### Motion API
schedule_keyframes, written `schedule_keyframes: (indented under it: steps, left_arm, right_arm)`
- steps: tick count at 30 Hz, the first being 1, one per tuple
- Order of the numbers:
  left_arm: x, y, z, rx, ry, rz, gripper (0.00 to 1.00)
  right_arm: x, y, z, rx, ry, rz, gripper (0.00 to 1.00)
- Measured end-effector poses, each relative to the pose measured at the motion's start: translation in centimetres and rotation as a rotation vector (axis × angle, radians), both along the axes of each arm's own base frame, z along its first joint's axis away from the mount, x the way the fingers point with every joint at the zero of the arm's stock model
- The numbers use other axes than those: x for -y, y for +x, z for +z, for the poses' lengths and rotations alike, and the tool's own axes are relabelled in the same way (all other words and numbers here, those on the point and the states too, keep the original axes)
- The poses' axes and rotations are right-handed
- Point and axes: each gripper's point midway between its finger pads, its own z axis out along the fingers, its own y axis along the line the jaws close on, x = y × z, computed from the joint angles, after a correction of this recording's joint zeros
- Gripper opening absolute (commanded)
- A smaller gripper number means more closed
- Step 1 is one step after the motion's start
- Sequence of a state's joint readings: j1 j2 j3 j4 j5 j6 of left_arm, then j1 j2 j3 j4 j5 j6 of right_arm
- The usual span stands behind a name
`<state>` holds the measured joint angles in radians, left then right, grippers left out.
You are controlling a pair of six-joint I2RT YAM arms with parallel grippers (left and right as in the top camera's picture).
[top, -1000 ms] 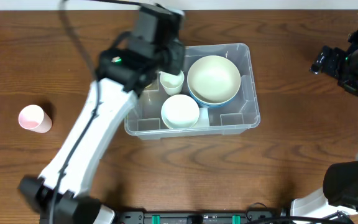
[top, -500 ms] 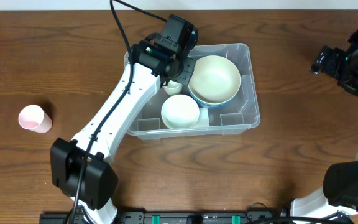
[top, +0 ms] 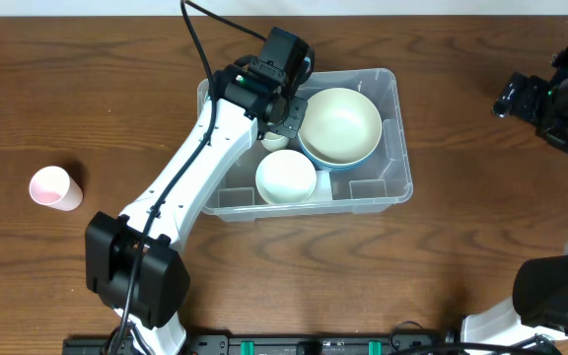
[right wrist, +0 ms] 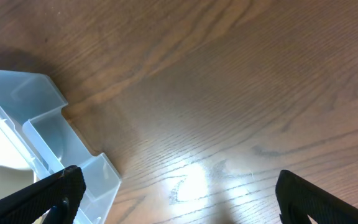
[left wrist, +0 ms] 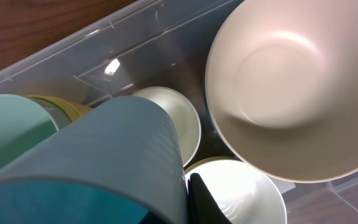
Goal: Pack container
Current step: 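Lower the blue cup into the cream cup with the left gripper, then open the left gripper and move it to the pink cup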
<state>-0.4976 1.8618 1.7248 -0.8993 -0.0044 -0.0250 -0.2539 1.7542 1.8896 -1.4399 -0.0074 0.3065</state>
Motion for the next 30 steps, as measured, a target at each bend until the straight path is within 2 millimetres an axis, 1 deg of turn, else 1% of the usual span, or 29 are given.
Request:
schedule_keyframes:
  steps: [5,8,13,17,19,20,21,22,24,25,30]
  left_arm:
    - [0.0,0.0,-0.4,-0.005,0.003,0.0,0.06]
    - [0.0,0.1,-1.1,-0.017,0.011,0.001,0.06]
    - [0.1,0.3,-2.9,-0.047,0.028,0.001,0.06]
    - [0.2,0.4,-3.2,-0.052,0.031,0.001,0.07]
    - [0.2,0.5,-3.2,-0.046,0.03,-0.001,0.17]
    - [0.2,0.5,-3.2,-0.045,0.03,-0.003,0.26]
    - [0.2,0.5,-3.2,-0.045,0.031,-0.005,0.31]
    - [0.2,0.6,-3.2,-0.043,0.03,-0.003,0.38]
    - [0.3,0.6,-3.1,-0.041,0.028,-0.004,0.44]
    - [0.3,0.6,-3.1,-0.041,0.027,-0.002,0.45]
    - [0.3,0.7,-3.1,-0.039,0.026,-0.002,0.46]
  right_arm:
    - [0.0,0.0,0.0,0.0,0.0,0.0,0.99]
    - [0.0,0.0,0.0,0.0,0.0,0.0,0.99]
    - [0.0,0.0,0.0,0.0,0.0,0.0,0.99]
    - [0.0,0.0,0.0,0.0,0.0,0.0,0.99]
    - [0.0,0.0,0.0,0.0,0.0,0.0,0.99]
    - [0.0,0.0,0.0,0.0,0.0,0.0,0.99]
    - [0.0,0.0,0.0,0.0,0.0,0.0,0.99]
    - [0.0,0.0,0.0,0.0,0.0,0.0,0.99]
    - [0.0,0.0,0.0,0.0,0.0,0.0,0.99]
    - [0.0,0.0,0.0,0.0,0.0,0.0,0.99]
    - [0.0,0.0,0.0,0.0,0.0,0.0,0.99]
